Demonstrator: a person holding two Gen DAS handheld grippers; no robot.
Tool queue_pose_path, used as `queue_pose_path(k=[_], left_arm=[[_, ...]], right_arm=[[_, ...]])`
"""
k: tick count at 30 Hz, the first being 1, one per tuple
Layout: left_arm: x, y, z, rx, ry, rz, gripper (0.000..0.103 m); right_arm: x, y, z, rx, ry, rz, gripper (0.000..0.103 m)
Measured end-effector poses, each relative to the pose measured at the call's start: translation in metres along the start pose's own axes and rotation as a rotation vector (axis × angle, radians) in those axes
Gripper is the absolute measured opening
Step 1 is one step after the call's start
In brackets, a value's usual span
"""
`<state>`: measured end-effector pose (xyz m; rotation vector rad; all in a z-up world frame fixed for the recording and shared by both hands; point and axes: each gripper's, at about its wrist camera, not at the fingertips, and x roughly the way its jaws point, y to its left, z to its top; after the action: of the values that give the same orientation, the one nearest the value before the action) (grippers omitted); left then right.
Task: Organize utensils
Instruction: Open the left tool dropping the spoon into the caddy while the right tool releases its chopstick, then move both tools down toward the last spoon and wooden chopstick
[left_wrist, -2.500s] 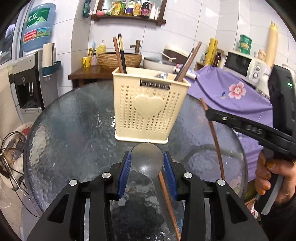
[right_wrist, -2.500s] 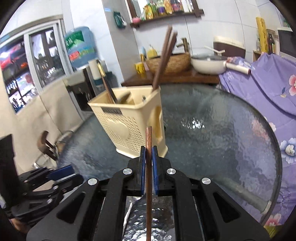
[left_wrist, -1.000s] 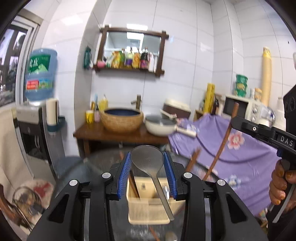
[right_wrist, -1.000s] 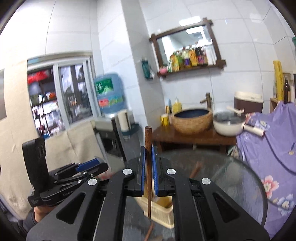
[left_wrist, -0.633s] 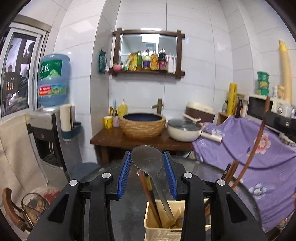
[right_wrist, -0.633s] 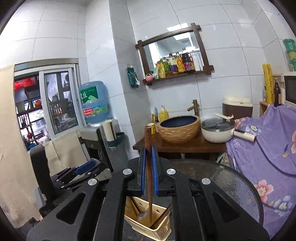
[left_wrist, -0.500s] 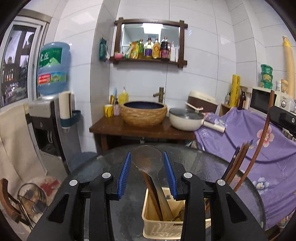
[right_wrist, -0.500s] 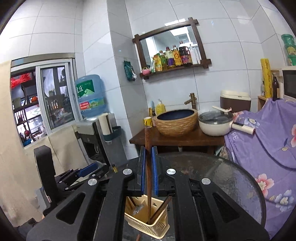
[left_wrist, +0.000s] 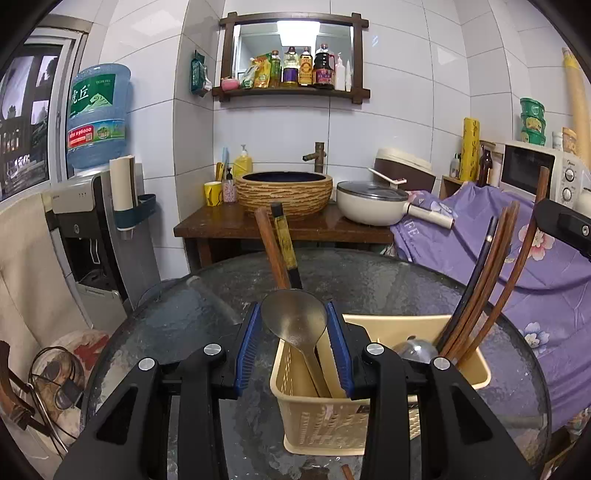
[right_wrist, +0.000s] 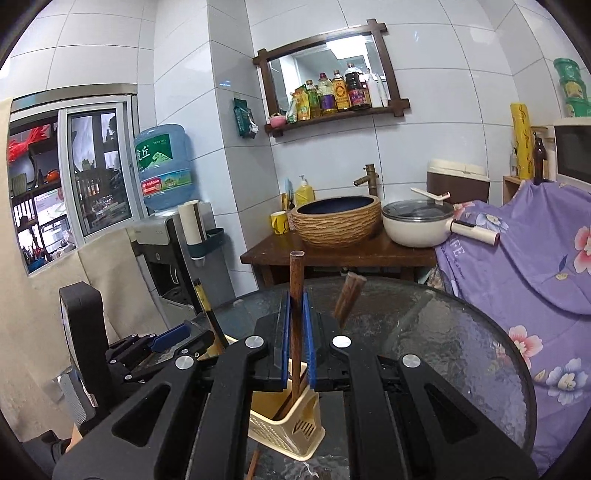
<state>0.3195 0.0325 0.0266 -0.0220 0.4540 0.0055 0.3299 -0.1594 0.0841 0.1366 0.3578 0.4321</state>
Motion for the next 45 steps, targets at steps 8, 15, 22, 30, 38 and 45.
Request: queue_pose_path(k=[8,15,22,30,38,45], left_arm=[[0.001,-0.008,-0.01,0.03,-0.002,-0.006,0.036],[-0.03,-0.008,-0.016,0.015,-0.09,-0.008,0.08],[-0.06,-0.002,-0.044,-0.019,-0.088,0.003,0.092],[-0.058,0.011,-0.1,-0.043,0.094,0.047,0.095],[-0.062,0.024,-0.132,-0.09,0.182,0.063,0.095],[-0.064,0.028,-0.145,-0.099,0.215,0.048,0.095]], right_arm=[[0.008,-0.005,-0.013,0.013,0.02,-0.016,0.008],[-0.003,-0.006,-0.024,0.011,-0.014,-0.05,0.047],[-0.018,-0.003,-0.061,-0.019,0.046,-0.081,0.051],[0.012,0.011,-0.144,-0.06,0.356,-0.065,0.051],[0.026,0.024,-0.189,-0.061,0.49,-0.049,0.051],[0.026,0.045,-0.207,-0.101,0.553,-0.031,0.051]])
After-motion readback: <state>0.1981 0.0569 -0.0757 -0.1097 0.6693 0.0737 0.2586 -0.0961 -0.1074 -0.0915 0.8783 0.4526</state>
